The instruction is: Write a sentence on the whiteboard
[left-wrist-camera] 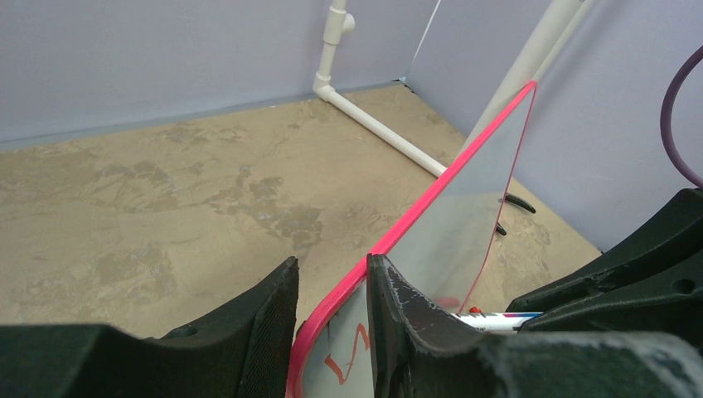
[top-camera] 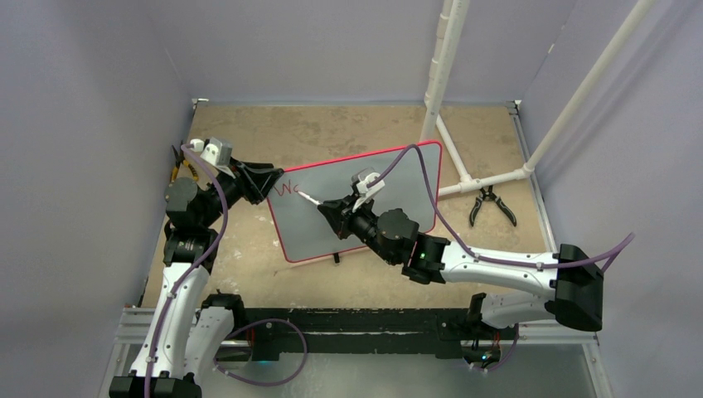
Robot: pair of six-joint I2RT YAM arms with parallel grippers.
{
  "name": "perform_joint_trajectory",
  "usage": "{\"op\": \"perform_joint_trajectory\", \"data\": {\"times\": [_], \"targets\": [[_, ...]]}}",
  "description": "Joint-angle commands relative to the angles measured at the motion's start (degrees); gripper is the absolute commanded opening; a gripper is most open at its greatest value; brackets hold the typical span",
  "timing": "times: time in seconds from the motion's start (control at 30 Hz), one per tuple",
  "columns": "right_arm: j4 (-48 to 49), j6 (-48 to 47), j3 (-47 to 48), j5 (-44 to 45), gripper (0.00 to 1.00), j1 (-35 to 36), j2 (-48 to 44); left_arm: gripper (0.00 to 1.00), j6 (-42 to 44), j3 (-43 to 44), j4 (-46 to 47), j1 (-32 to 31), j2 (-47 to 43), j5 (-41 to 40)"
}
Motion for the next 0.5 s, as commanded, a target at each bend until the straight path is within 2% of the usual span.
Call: {"op": "perform_joint_trajectory", "data": {"times": [0.0,0.47], "targets": [[0.8,-1.8,1.2,2.9,0.0,-0.4,-1.9,0.33,0.3,0.0,1.1,0.0,-0.3,1.3],[3.3,-3.4,3.1,3.1,0.0,-0.4,-1.6,0.33,0.3,-0.1,1.1,0.0,-0.3,1.3]]}}
